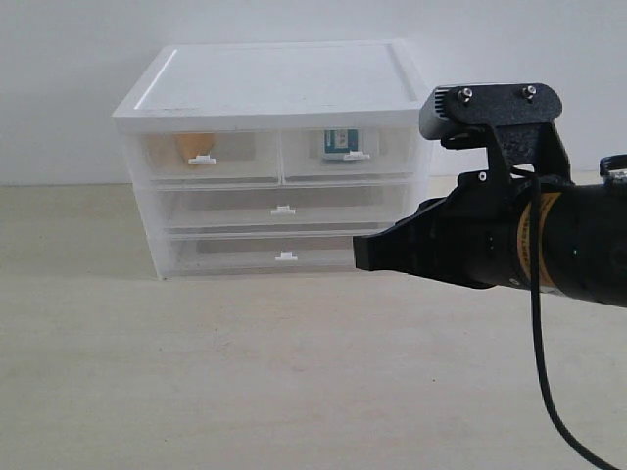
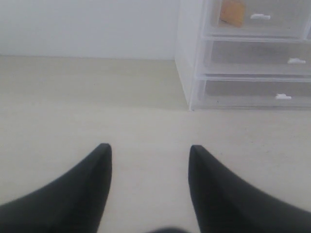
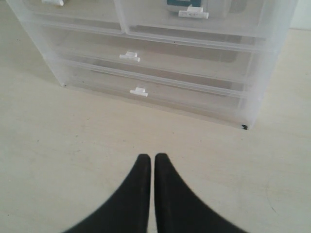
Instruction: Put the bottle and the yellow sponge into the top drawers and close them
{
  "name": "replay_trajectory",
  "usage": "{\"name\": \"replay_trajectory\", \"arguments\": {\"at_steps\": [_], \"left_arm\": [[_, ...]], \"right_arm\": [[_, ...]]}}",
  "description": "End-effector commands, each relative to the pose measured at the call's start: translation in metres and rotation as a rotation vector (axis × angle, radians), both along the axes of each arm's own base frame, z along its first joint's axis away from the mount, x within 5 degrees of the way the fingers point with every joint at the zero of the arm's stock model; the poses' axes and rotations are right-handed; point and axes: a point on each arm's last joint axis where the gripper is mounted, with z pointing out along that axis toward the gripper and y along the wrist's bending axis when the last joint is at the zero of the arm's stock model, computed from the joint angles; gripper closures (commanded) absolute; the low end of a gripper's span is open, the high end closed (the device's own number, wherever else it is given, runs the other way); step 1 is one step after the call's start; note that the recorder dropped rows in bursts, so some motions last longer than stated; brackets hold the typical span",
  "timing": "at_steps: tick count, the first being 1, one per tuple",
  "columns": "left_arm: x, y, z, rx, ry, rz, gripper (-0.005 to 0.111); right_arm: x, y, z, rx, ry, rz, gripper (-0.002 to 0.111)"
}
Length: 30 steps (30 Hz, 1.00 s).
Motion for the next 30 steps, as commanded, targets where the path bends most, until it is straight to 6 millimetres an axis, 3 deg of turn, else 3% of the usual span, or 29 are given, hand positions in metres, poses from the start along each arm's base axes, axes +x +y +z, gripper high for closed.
{"name": "replay_trajectory", "arguments": {"at_steps": [1,20,25,30], "left_arm": [[0.000,-0.001,0.000,0.005,-0.007,-0.011,0.061],[0.000,-0.001,0.000,0.005,-0.007,-0.011,0.061],[0.000,-0.001,0.000,0.005,-0.007,-0.011,0.061],[0.000,-0.001,0.000,0.005,-0.007,-0.011,0.061]], "right_arm": [[-0.001,-0.002,0.001,-0.002,-0.007,-0.003,0.108],[-0.002,-0.010,0.008,0.001,-0.024,-0.061,0.108],[-0.023,-0.026,0.039,0.129,-0.093,-0.063,0.108],[-0.064,-0.062,0.063,0.253,-0.219,-0.051,0.108]]}}
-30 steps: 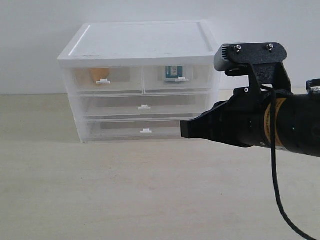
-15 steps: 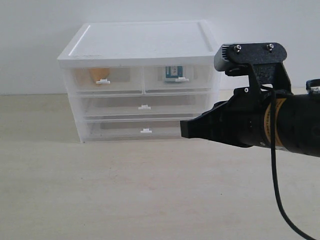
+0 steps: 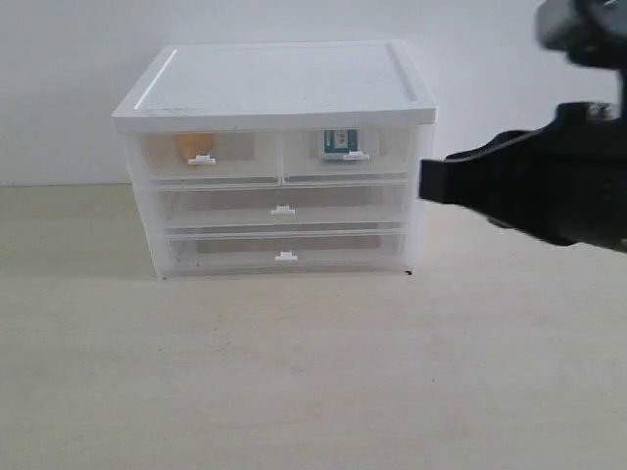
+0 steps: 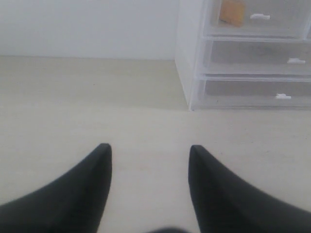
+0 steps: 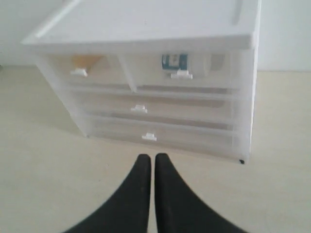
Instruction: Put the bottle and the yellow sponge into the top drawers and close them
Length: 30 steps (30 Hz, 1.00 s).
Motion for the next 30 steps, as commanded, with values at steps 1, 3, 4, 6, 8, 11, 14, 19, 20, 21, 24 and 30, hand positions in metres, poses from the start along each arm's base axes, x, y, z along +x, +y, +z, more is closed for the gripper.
{"name": "replay_trajectory", "arguments": {"at_steps": [1,3,4,6,8,11,14,19,20,21,24,30], "left_arm": [[0.000,-0.001,0.000,0.003,-0.007,-0.010,0.061],[0.000,-0.001,0.000,0.003,-0.007,-0.010,0.061],[0.000,-0.001,0.000,0.003,-0.007,-0.010,0.061],[0.000,-0.001,0.000,0.005,-0.007,-0.011,0.061],[0.000,-0.001,0.000,0.005,-0.007,-0.011,0.061],[0.000,-0.001,0.000,0.005,-0.007,-0.011,0.061],[0.000,-0.001,0.000,0.005,-0.007,-0.011,0.061],[0.000,-0.001,0.000,0.005,-0.007,-0.011,0.061],[0.000,-0.001,0.000,0.005,-0.007,-0.011,0.061],[0.000,-0.001,0.000,0.005,-0.007,-0.011,0.061],[0.000,-0.001,0.000,0.005,-0.007,-0.011,0.061],[0.000,-0.001,0.000,0.005,-0.007,-0.011,0.061]], "right_arm": [[-0.035,-0.033,0.013,0.090,-0.099,-0.007,0.108],[-0.053,-0.051,0.011,0.119,-0.151,-0.018,0.108],[-0.059,-0.060,0.009,0.130,-0.172,-0.032,0.108],[-0.075,-0.079,-0.001,0.157,-0.214,-0.074,0.108],[-0.087,-0.094,-0.013,0.198,-0.239,-0.125,0.108],[-0.100,-0.106,-0.033,0.277,-0.235,-0.177,0.108],[-0.109,-0.108,-0.045,0.328,-0.251,-0.144,0.108],[-0.121,-0.099,-0.049,0.378,-0.304,0.020,0.108],[-0.123,-0.097,-0.048,0.385,-0.312,0.050,0.108],[-0.125,-0.094,-0.047,0.393,-0.319,0.085,0.108],[-0.128,-0.090,-0.045,0.378,-0.350,0.148,0.108],[-0.129,-0.089,-0.045,0.381,-0.351,0.168,0.108]]}}
